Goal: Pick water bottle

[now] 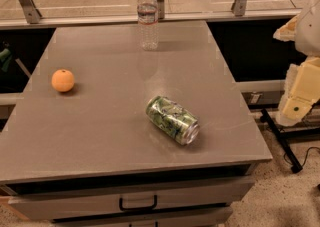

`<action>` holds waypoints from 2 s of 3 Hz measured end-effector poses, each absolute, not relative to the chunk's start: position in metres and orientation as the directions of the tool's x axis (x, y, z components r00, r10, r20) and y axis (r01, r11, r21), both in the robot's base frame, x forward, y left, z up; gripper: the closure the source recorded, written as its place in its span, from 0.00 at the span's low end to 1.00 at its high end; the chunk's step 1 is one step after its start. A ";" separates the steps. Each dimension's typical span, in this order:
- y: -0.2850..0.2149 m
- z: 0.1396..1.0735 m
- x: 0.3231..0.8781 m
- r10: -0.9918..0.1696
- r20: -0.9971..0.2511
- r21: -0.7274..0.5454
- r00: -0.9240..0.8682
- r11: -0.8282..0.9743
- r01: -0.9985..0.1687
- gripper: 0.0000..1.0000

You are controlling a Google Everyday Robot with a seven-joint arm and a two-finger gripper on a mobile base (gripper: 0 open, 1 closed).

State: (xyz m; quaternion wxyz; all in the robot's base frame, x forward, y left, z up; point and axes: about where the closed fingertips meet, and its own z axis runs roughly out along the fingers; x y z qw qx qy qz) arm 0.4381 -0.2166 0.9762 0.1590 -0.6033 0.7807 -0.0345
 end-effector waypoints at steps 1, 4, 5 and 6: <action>-0.217 0.976 0.438 -0.953 -0.207 -0.246 -0.221 0.270 -0.931 0.00; -0.145 0.961 0.544 -0.906 -0.418 -0.313 -0.062 0.208 -0.927 0.00; -0.108 0.969 0.612 -0.851 -0.526 -0.401 -0.004 0.253 -0.880 0.00; -0.108 0.969 0.612 -0.851 -0.526 -0.401 -0.004 0.253 -0.880 0.00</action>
Offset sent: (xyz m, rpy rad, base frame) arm 0.0120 0.0090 -0.0034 0.0557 -0.0119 0.0250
